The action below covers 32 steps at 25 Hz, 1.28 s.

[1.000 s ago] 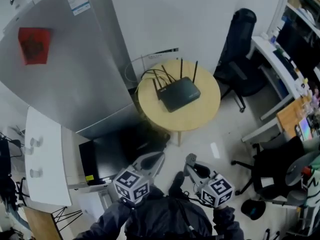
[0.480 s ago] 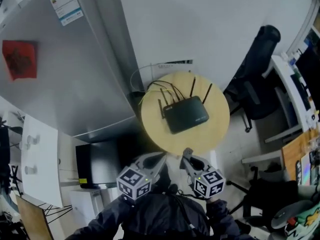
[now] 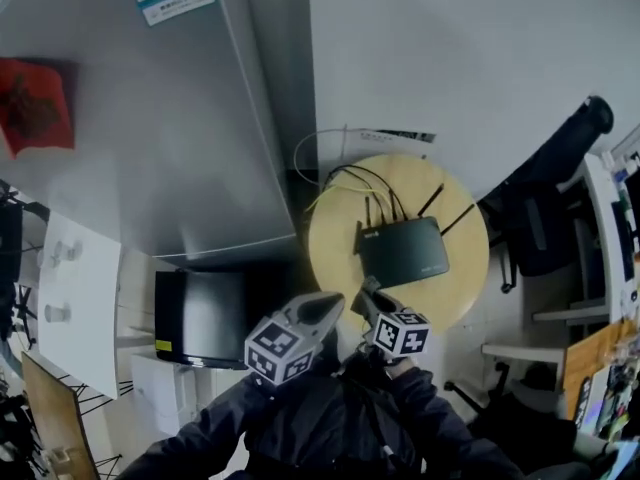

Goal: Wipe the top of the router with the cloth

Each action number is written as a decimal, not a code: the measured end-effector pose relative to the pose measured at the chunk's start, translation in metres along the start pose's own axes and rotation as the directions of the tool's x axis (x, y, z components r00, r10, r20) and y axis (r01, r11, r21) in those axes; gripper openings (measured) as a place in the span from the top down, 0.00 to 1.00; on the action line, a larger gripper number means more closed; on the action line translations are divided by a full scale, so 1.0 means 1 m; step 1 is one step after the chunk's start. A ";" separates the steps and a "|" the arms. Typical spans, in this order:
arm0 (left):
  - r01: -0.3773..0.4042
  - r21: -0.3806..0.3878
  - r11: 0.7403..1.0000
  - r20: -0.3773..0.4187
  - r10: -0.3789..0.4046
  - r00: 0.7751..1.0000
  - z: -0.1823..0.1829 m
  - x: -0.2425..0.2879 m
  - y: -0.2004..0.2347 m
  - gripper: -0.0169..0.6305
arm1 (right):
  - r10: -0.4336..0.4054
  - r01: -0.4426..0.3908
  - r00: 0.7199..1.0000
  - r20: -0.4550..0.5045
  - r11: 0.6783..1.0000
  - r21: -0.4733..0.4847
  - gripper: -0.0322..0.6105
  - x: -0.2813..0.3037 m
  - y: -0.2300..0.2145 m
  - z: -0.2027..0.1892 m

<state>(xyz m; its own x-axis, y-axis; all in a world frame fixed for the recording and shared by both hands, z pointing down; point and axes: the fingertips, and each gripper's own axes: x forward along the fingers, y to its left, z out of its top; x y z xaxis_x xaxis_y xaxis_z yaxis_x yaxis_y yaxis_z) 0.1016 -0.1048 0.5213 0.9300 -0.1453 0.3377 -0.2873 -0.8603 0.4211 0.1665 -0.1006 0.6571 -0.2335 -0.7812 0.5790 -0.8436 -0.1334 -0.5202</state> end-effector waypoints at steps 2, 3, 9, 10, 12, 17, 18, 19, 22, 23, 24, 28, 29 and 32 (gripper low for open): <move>-0.021 -0.012 1.000 -0.004 0.021 1.000 0.001 -0.002 0.011 0.97 | 0.008 -0.006 1.000 -0.018 0.997 0.082 0.84 0.025 0.000 0.001; -0.034 -0.016 0.999 -0.004 0.034 0.999 0.002 -0.003 0.016 0.97 | 0.002 0.000 1.000 -0.025 0.994 0.113 0.84 0.037 -0.001 0.001; -0.125 -0.041 0.991 0.000 0.125 0.992 0.005 -0.012 0.051 0.97 | -0.106 0.122 0.992 -0.067 0.937 0.327 0.84 0.089 -0.028 -0.005; -0.136 -0.048 0.990 0.002 0.136 0.991 0.006 -0.015 0.055 0.97 | -0.122 0.139 0.990 -0.070 0.922 0.362 0.84 0.092 -0.033 -0.006; -0.153 -0.059 0.987 0.005 0.153 0.988 0.007 -0.020 0.060 0.97 | -0.152 0.168 0.986 -0.073 0.891 0.421 0.84 0.100 -0.039 -0.009; -0.184 -0.063 0.981 -0.004 0.185 0.983 0.002 -0.024 0.068 0.97 | -0.194 0.207 0.977 -0.083 0.811 0.548 0.84 0.116 -0.050 -0.014; -0.190 -0.066 0.980 -0.007 0.190 0.982 0.001 -0.025 0.068 0.97 | -0.203 0.212 0.976 -0.080 0.798 0.564 0.84 0.119 -0.053 -0.014; -0.196 -0.067 0.978 -0.010 0.196 0.981 0.000 -0.026 0.068 0.97 | -0.210 0.216 0.975 -0.078 0.785 0.581 0.84 0.122 -0.056 -0.014; -0.212 -0.064 0.975 -0.016 0.211 0.977 0.001 -0.028 0.069 0.97 | -0.222 0.213 0.973 -0.068 0.741 0.637 0.84 0.128 -0.065 -0.013; -0.213 -0.062 0.975 -0.014 0.212 0.977 0.002 -0.029 0.069 0.97 | -0.227 0.212 0.972 -0.062 0.728 0.652 0.84 0.129 -0.067 -0.013; -0.214 -0.060 0.975 -0.012 0.214 0.977 0.003 -0.030 0.069 0.97 | -0.234 0.213 0.971 -0.059 0.716 0.665 0.84 0.130 -0.068 -0.012; -0.232 -0.068 0.970 0.005 0.233 0.973 0.007 -0.035 0.069 0.97 | -0.232 0.219 0.969 -0.080 0.668 0.711 0.84 0.126 -0.067 -0.021; -0.234 -0.072 0.969 0.009 0.236 0.972 0.007 -0.036 0.069 0.97 | -0.229 0.220 0.970 -0.087 0.661 0.717 0.84 0.123 -0.068 -0.025; -0.239 -0.081 0.968 0.006 0.240 0.971 0.005 -0.035 0.068 0.97 | -0.221 0.232 0.969 -0.111 0.653 0.721 0.84 0.112 -0.070 -0.036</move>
<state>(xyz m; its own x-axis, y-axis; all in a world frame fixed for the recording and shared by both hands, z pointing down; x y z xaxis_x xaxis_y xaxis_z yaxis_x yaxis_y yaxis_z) 0.0509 -0.1608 0.5342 0.8351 -0.3506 0.4238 -0.5187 -0.7585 0.3946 0.1822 -0.1568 0.7803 -0.0935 -0.6593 0.7460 -0.2568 -0.7080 -0.6579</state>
